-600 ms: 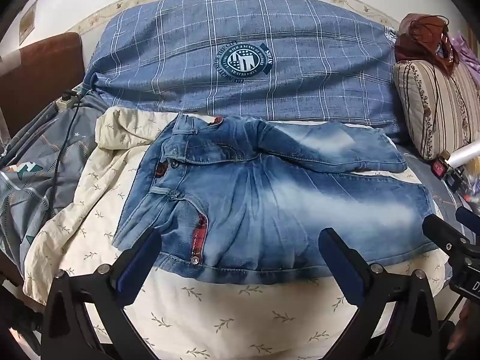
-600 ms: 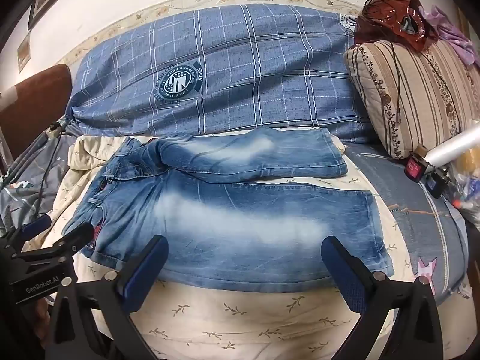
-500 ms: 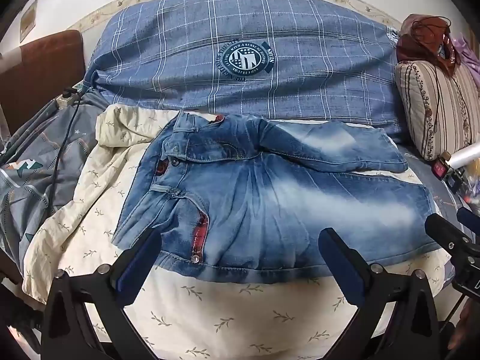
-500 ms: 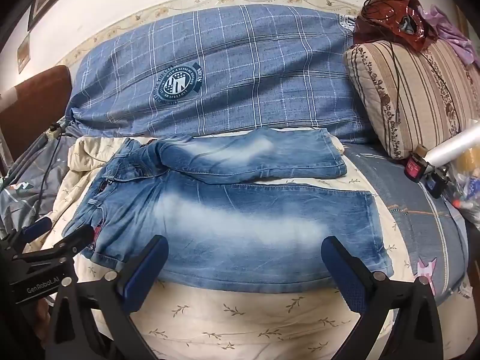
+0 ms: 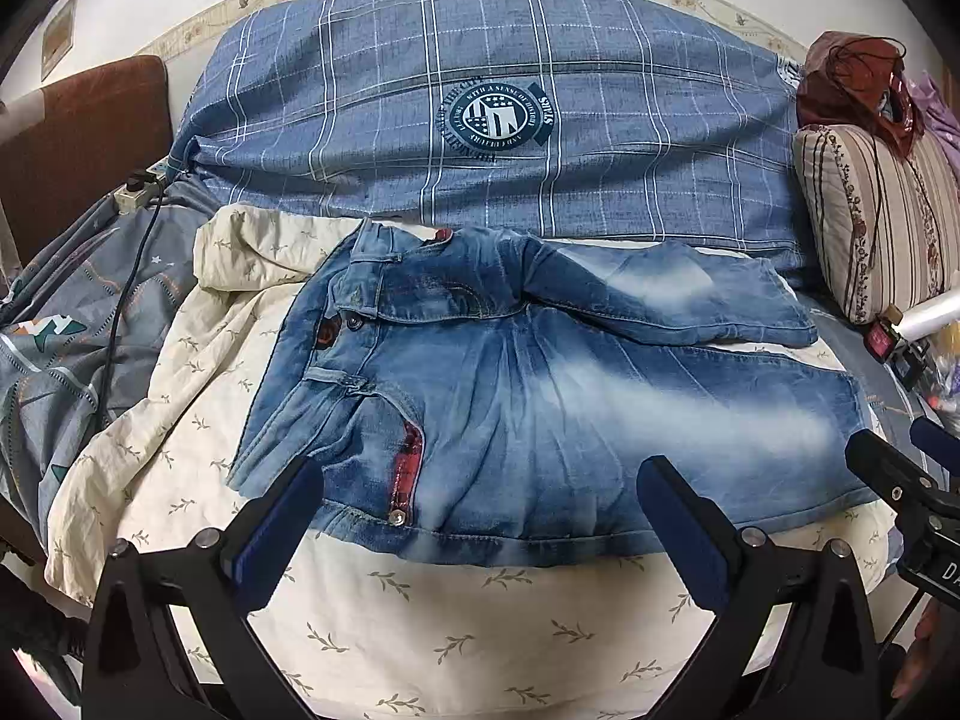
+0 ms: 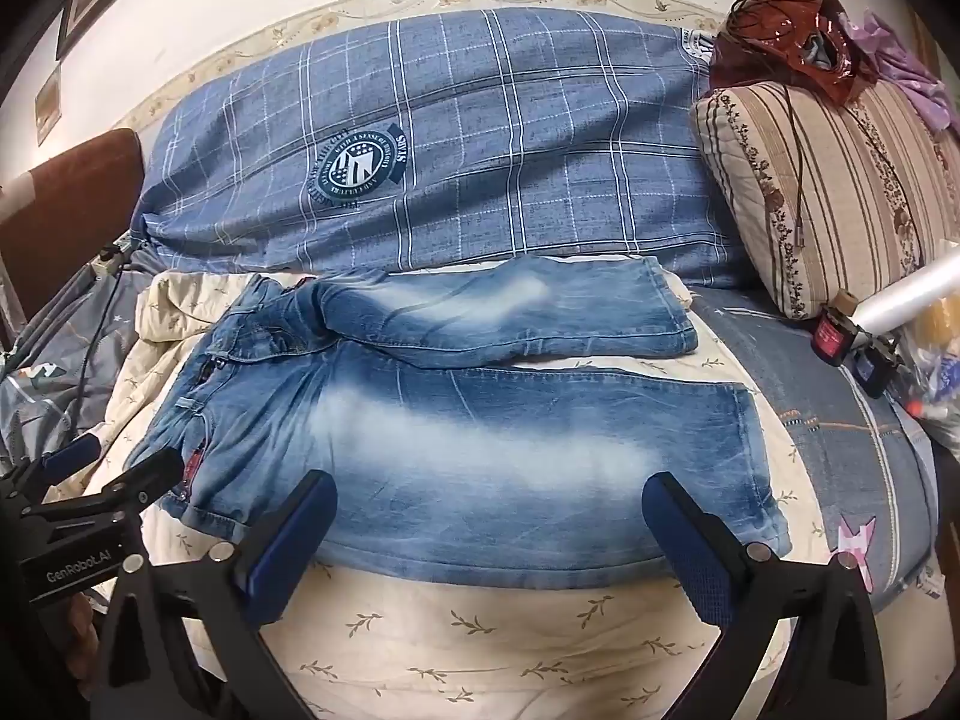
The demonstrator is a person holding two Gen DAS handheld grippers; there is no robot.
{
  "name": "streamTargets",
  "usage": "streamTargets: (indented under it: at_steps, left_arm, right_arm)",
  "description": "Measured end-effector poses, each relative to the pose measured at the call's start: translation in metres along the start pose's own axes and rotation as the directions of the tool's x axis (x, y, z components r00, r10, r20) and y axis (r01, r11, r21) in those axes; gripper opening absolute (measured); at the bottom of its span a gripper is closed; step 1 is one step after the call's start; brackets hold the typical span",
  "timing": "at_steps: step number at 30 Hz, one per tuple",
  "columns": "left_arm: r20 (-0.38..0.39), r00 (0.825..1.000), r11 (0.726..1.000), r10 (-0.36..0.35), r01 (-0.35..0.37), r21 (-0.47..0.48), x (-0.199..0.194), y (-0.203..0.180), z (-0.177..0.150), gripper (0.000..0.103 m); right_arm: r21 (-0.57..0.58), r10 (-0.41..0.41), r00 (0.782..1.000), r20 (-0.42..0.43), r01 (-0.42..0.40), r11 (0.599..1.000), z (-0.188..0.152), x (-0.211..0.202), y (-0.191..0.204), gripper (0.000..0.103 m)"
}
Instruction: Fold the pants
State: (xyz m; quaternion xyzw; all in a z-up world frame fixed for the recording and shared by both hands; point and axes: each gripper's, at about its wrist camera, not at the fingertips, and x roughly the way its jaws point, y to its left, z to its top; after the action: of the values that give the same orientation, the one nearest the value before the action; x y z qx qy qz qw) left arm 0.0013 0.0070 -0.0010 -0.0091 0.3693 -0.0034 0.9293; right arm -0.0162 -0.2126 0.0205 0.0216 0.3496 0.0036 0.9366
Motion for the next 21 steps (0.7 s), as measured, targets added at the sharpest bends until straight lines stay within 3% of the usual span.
streamTargets:
  at_steps: [21]
  left_arm:
    - [-0.002, 1.000, 1.000, -0.006, 0.006, -0.004, -0.0007, 0.0006, -0.0015, 0.103]
  right_arm:
    - [0.004, -0.002, 1.000, 0.003, 0.002, 1.000, 0.0008, -0.0008, -0.0001, 0.103]
